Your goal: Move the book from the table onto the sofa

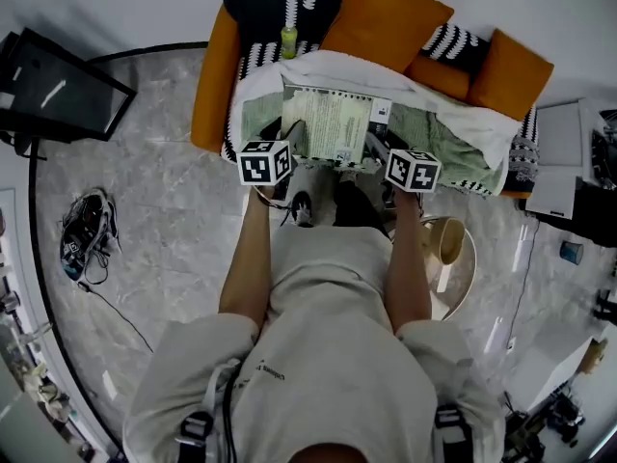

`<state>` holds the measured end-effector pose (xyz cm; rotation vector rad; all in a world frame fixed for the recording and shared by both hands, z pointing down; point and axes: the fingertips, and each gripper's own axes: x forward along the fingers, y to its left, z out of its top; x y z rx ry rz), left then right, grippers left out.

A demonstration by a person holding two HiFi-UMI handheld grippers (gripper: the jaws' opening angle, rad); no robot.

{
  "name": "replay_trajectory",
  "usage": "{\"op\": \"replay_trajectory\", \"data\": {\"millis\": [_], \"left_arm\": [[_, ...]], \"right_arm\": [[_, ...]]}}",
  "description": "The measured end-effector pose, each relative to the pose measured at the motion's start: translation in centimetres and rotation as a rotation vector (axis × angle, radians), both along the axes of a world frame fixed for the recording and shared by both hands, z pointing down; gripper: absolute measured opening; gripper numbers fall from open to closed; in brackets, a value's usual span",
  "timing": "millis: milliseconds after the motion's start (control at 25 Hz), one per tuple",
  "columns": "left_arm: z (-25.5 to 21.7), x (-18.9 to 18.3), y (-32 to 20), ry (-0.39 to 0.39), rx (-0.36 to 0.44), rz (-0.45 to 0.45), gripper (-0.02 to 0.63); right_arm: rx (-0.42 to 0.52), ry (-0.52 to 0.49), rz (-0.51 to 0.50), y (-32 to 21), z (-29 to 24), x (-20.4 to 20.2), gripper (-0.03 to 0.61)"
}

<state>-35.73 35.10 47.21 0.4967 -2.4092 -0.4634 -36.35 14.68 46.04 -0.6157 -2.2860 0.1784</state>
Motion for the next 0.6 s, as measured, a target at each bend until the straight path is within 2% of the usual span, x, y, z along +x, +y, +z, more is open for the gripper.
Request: {"op": "replay_trajectory", "data": {"millis": [280,600], "left_arm": [[0.9,-0.7,2.4,0.024,-0.011,-0.030,0.190],[3.2,-1.5,3.5,0.054,0.030,-0.129,0.190]], "right_arm": [[0.004,0.044,-0.029,2.4,1.5,-1.3,0.186],[0.009,0.113,-0.086,3.3,4.3,-3.0,0.184]]}}
